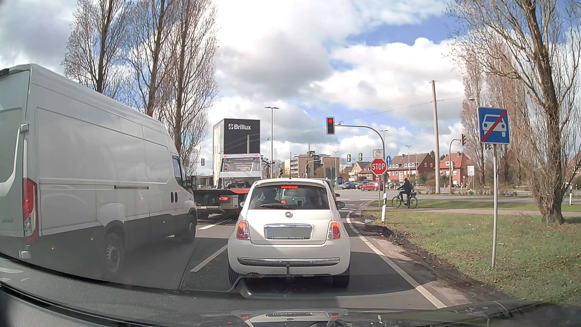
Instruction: Follow the waypoints while adhering to traffic rules and regulations
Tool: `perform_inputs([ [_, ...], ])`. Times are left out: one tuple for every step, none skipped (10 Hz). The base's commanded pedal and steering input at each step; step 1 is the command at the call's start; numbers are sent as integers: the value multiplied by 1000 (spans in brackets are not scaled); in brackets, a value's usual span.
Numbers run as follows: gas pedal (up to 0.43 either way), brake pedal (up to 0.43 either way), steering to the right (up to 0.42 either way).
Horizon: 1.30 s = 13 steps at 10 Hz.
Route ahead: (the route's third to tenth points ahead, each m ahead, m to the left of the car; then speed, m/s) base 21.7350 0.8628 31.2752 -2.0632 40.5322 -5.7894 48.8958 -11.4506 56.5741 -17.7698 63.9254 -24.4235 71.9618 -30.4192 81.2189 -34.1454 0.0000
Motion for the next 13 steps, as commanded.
perform_inputs([
  [0,287,1],
  [0,287,1],
  [0,287,1],
  [0,287,1],
  [0,287,1],
  [0,287,1],
  [0,287,1],
  [0,287,1],
  [0,287,1],
  [0,287,1],
  [0,287,1],
  [0,287,1],
  [0,287,1],
])
